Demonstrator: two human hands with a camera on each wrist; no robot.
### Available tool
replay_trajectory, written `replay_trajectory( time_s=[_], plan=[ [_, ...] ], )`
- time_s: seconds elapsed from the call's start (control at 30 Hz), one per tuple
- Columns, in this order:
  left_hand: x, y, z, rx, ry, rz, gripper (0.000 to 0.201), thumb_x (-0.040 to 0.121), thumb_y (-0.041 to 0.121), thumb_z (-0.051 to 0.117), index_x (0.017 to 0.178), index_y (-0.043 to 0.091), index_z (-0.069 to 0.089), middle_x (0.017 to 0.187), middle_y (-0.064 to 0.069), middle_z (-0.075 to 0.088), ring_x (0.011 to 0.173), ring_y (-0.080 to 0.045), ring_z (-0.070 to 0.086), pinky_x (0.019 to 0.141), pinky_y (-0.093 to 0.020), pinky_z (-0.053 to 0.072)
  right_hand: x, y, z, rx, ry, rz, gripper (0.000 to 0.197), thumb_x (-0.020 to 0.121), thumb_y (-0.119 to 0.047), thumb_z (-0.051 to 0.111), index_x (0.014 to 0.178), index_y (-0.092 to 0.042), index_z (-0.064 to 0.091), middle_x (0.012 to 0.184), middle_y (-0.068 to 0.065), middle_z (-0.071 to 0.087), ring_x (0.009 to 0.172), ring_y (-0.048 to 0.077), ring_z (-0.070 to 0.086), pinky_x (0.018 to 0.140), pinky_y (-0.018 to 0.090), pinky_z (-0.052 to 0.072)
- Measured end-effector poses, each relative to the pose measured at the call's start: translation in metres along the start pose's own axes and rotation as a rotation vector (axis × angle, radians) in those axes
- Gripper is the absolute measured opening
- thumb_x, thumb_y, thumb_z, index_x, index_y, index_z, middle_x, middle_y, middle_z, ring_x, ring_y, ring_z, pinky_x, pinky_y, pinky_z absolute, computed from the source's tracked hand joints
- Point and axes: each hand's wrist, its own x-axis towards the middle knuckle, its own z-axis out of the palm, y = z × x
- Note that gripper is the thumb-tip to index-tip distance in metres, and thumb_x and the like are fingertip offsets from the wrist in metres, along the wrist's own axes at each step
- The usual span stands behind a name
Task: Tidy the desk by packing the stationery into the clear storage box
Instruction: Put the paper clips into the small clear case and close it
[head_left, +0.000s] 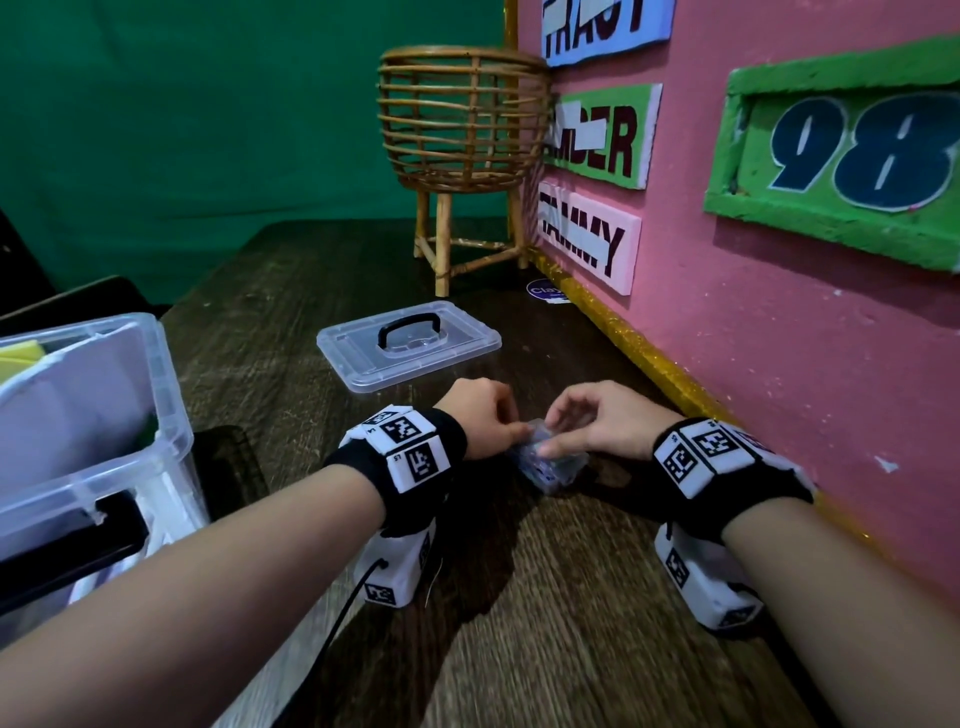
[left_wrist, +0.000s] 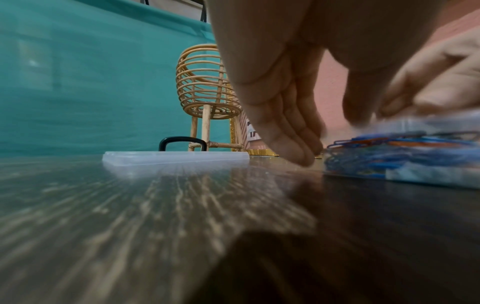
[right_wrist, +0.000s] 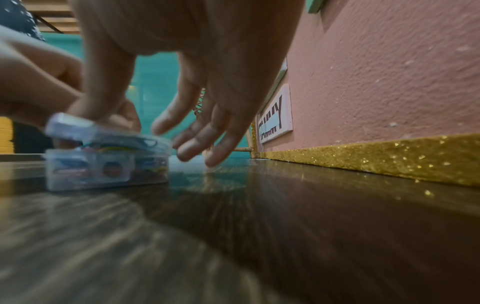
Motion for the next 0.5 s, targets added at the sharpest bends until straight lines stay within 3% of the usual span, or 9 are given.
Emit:
replay_trajectory(
  time_s=[0.1, 0.2, 0.3, 0.37, 0.43, 0.5],
  plan=[
    [0.0014, 0.0007, 0.0007, 0.005, -0.093, -0.01, 0.033, 0.086, 0.04, 0.061, 0.107, 0.015, 0.066, 0.099, -0.002, 0.067, 0.08, -0.01, 0.055, 0.07, -0.023, 0.046, -0.0012, -0.0019, 0.0005, -0.004, -0.076, 0.049, 0.047, 0.062, -0.031, 0.084, 0.102, -0.016, 0.063, 0.09, -0.004, 0.062, 0.077, 0.007, 0.056, 0.071, 0.021, 0.046],
    [0.002, 0.0011, 0.0025, -0.113, -0.139, -0.047, 0.033, 0.086, 0.035, 0.062, 0.111, 0.013, 0.066, 0.068, 0.002, 0.06, 0.058, -0.01, 0.057, 0.056, -0.021, 0.051, -0.0008, -0.0034, 0.0011, 0.026, -0.116, 0.079, 0.053, 0.064, -0.024, 0.083, 0.11, -0.017, 0.057, 0.099, -0.002, 0.061, 0.08, 0.005, 0.056, 0.07, 0.02, 0.047],
    [0.0005, 0.0028, 0.0015, -0.08, -0.186, -0.07, 0.036, 0.089, 0.036, 0.058, 0.115, 0.013, 0.062, 0.061, 0.002, 0.058, 0.049, -0.009, 0.055, 0.049, -0.017, 0.048, 0.0015, -0.0038, 0.0011, 0.027, -0.133, 0.108, 0.059, 0.063, -0.024, 0.083, 0.113, -0.019, 0.053, 0.102, -0.002, 0.06, 0.087, 0.006, 0.058, 0.081, 0.024, 0.048],
    [-0.0025, 0.007, 0.0013, -0.013, -0.231, -0.082, 0.038, 0.092, 0.04, 0.051, 0.121, 0.014, 0.057, 0.074, -0.003, 0.063, 0.059, -0.014, 0.061, 0.053, -0.02, 0.049, 0.0023, -0.0042, 0.0018, -0.017, -0.138, 0.125, 0.06, 0.064, -0.03, 0.082, 0.114, -0.02, 0.052, 0.096, -0.006, 0.059, 0.088, 0.007, 0.059, 0.086, 0.026, 0.048],
    [-0.0023, 0.0086, 0.0034, 0.07, -0.244, -0.066, 0.043, 0.095, 0.042, 0.042, 0.125, 0.013, 0.054, 0.104, -0.01, 0.065, 0.09, -0.023, 0.065, 0.072, -0.029, 0.051, 0.003, -0.0036, 0.0028, -0.095, -0.138, 0.128, 0.061, 0.064, -0.04, 0.08, 0.115, -0.02, 0.052, 0.093, -0.009, 0.059, 0.087, 0.008, 0.059, 0.086, 0.027, 0.048],
    [-0.0017, 0.0084, 0.004, 0.11, -0.212, -0.042, 0.044, 0.096, 0.042, 0.04, 0.124, 0.012, 0.055, 0.122, -0.011, 0.06, 0.11, -0.024, 0.057, 0.086, -0.03, 0.045, 0.0032, -0.0029, 0.0029, -0.168, -0.135, 0.138, 0.059, 0.061, -0.05, 0.078, 0.108, -0.022, 0.057, 0.09, -0.009, 0.059, 0.084, 0.007, 0.058, 0.08, 0.025, 0.046]
  ],
)
